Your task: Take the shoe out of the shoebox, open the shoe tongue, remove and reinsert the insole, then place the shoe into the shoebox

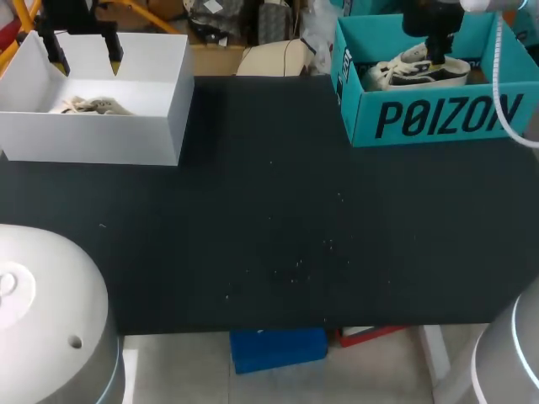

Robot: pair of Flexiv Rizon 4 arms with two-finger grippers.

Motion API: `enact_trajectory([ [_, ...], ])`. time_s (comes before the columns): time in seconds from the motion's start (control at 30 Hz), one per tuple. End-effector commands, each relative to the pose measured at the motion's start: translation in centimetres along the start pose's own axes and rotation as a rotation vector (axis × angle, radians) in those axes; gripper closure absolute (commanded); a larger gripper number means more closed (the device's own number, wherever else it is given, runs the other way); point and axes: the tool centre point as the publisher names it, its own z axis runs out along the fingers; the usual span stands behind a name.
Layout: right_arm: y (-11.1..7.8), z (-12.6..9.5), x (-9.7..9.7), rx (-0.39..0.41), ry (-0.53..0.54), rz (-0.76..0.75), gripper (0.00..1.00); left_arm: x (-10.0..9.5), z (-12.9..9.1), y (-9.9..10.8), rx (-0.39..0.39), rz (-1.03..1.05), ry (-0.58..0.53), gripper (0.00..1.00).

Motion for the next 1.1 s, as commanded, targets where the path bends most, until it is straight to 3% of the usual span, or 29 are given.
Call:
enact_trajectory([
  [0.03, 0.3, 1.0, -1.0, -0.002, 0.019, 0.002, 0.65, 0.0, 0.0, 0.0, -0.001, -0.001, -0.001, 0.0],
  [0.97, 0.7, 6.2, -1.1, 0.013, 0.075, 0.036, 0.74, 0.0, 0.0, 0.0, -0.001, -0.001, -0.001, 0.0],
  [1.0, 0.7, 6.3, -1.1, 0.013, 0.075, 0.038, 0.75, 0.0, 0.0, 0.0, -0.001, -0.001, -0.001, 0.0],
  [1.1, 0.5, 6.3, -1.0, 0.015, 0.074, 0.041, 1.0, 0.0, 0.0, 0.0, -0.001, -0.001, -0.001, 0.0],
])
